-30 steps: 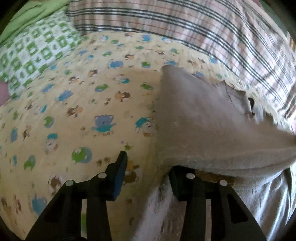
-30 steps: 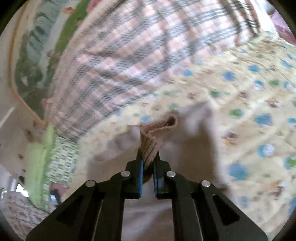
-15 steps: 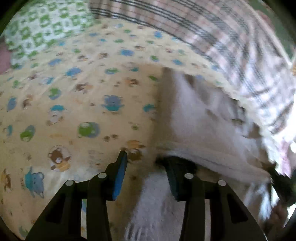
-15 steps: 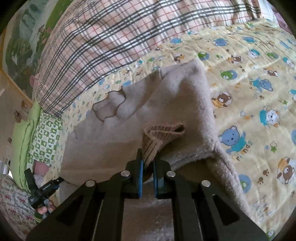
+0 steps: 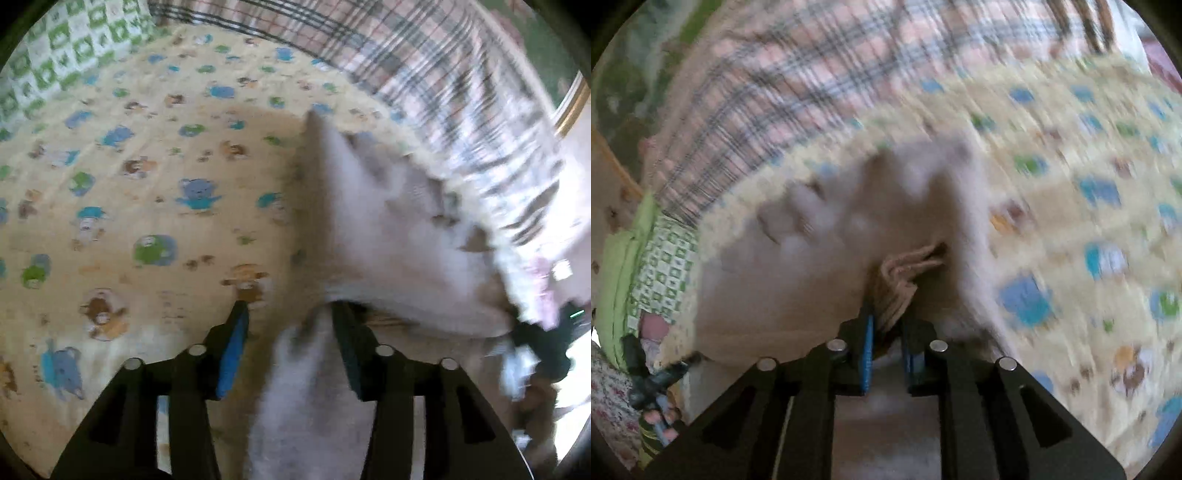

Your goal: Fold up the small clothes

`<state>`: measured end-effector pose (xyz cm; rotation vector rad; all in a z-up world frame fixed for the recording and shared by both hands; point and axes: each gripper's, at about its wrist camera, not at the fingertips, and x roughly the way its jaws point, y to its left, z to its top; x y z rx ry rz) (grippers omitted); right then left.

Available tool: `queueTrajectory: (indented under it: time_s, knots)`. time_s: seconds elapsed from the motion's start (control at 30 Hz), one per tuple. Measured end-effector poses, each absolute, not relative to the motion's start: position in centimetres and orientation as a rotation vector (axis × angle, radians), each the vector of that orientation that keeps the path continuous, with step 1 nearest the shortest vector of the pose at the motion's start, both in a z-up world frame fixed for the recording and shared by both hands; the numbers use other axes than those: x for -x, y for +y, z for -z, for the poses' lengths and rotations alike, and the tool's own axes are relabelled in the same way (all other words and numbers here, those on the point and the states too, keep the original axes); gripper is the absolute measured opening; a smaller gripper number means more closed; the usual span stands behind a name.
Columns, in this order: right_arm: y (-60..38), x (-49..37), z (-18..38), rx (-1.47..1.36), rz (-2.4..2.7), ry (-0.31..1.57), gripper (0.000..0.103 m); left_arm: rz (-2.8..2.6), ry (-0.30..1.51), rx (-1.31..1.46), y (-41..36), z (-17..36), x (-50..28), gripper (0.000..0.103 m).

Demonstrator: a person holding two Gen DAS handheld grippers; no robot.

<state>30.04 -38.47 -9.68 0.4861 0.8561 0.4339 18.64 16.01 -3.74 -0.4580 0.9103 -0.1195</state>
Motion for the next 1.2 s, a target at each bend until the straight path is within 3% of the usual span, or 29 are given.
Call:
queueTrajectory:
  time_s: [0.13, 0.37, 0.4, 0.47, 0.5, 0.57, 0.7, 0.83, 1.0, 1.1, 1.2]
  knots:
    - [-40.1, -27.9, 7.7, -0.484, -0.351, 0.780, 0.033, 0.167, 0.853, 0.518, 17.2, 1.9, -20.2, 0.068]
    - [-35.6, -28.3, 6.4, -0.430, -0.532, 0.759, 0.034, 0.188, 0.973, 0.494, 15.8, 4.5, -28.7, 0.066]
    - [-34.8, -28.7, 6.6, -0.416, -0.553, 0.765, 0.034, 0.182, 0.988, 0.482, 15.4, 5.0, -29.5, 0.063]
    - [-33.6, -29.5, 7.1, -0.405, -0.574, 0.794, 0.034, 0.188, 0.956, 0.458, 14.8, 5.1, -30.2, 0.010]
    - [-33.4, -29.6, 7.2, -0.399, -0.578, 0.801, 0.034, 0.194, 0.937, 0.461, 14.6, 4.8, -30.2, 0.009]
    - [-33.4, -29.9, 7.8, -0.372, -0.555, 0.814, 0.034, 0.171, 0.857, 0.422, 14.4, 3.6, -29.6, 0.009]
    - [-35.2, -30.2, 9.8, -0.419, -0.511, 0.886, 0.034, 0.106, 0.883, 0.390, 14.5, 4.8, -30.3, 0.010]
    - [-36.5, -28.0, 9.0, -0.394, -0.474, 0.881, 0.034, 0.050, 0.878, 0.441, 15.6, 5.3, -30.7, 0.017]
    - [-38.7, -24.4, 7.8, -0.423, -0.455, 0.856, 0.035, 0.048, 0.853, 0.452, 16.0, 2.9, -27.2, 0.017]
    - [-39.8, -21.5, 6.6, -0.423, -0.471, 0.814, 0.044, 0.103, 0.846, 0.421, 14.9, 1.6, -22.8, 0.025]
    - [-40.3, -19.0, 5.9, -0.414, -0.503, 0.795, 0.049, 0.158, 0.857, 0.396, 13.8, 1.1, -17.6, 0.042]
